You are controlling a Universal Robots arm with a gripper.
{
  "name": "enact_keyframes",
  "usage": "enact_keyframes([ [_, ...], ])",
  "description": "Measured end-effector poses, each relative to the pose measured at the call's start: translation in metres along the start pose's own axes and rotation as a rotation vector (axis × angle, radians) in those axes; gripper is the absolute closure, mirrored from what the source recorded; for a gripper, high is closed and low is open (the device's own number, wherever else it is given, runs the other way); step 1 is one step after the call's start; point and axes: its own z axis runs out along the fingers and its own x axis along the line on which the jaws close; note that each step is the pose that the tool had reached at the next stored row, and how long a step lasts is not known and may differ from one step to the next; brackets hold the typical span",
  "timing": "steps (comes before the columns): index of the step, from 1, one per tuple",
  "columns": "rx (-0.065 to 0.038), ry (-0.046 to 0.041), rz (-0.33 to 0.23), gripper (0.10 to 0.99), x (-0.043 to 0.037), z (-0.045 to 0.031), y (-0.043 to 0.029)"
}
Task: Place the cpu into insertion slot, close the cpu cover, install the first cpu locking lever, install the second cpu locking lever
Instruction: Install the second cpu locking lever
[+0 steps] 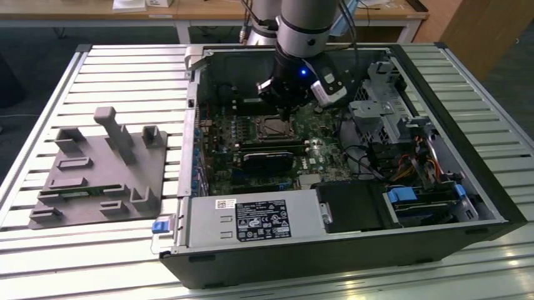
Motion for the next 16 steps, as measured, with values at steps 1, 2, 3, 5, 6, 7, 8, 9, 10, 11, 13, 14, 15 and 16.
enact_keyframes([
  [1,-0.001,-0.0001,0.000,0.980,0.0001,0.0007,-0.0018],
  [2,-0.002,0.0000,0.000,0.980,0.0003,0.0012,-0.0040],
  [3,-0.002,0.0000,0.000,0.980,0.0004,0.0016,-0.0065],
  [5,-0.003,0.0000,0.001,0.980,0.0006,0.0026,-0.0112],
  [6,-0.003,0.0003,0.001,0.980,0.0004,0.0031,-0.0129],
  [7,-0.003,0.0004,0.001,0.980,0.0004,0.0036,-0.0143],
  [8,-0.003,0.0005,0.001,0.980,0.0005,0.0042,-0.0153],
  [9,-0.004,0.0006,0.001,0.980,0.0005,0.0048,-0.0159],
  [10,-0.004,0.0015,0.001,0.980,0.0005,0.0056,-0.0167],
  [11,-0.004,0.0030,0.001,0.980,0.0004,0.0065,-0.0174],
  [13,-0.007,0.0041,0.002,0.980,0.0005,0.0079,-0.0201],
  [14,-0.007,0.0045,0.003,0.980,0.0006,0.0085,-0.0220],
  [15,-0.008,0.0047,0.003,0.980,0.0007,0.0089,-0.0239],
  [16,-0.008,0.0048,0.003,0.980,0.0009,0.0092,-0.0256],
])
